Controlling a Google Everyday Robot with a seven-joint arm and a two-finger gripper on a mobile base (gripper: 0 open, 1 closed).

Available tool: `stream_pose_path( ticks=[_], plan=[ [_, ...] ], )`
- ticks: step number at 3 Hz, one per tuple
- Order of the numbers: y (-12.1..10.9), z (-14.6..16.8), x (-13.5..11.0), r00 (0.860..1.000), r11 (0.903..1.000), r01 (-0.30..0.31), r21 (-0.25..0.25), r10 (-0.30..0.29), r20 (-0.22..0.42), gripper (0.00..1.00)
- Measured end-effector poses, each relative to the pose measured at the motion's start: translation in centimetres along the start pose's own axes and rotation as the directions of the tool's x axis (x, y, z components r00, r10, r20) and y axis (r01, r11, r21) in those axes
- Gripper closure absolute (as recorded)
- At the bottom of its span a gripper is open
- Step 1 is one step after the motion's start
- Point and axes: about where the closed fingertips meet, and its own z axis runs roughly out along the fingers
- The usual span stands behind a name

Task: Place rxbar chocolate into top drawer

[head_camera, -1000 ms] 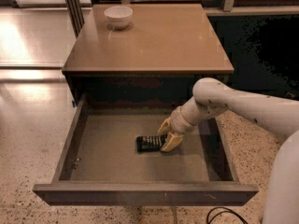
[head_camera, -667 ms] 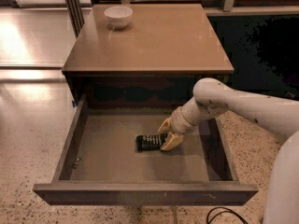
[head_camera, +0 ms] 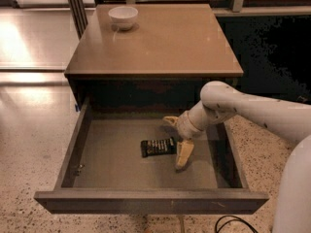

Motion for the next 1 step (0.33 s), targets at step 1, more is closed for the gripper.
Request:
stream_pose_path(
  ticks=[1],
  plan=[
    [0.00,0.00,0.00,1.000,1.0000,0.000,0.000,0.000,0.000,0.00]
  ],
)
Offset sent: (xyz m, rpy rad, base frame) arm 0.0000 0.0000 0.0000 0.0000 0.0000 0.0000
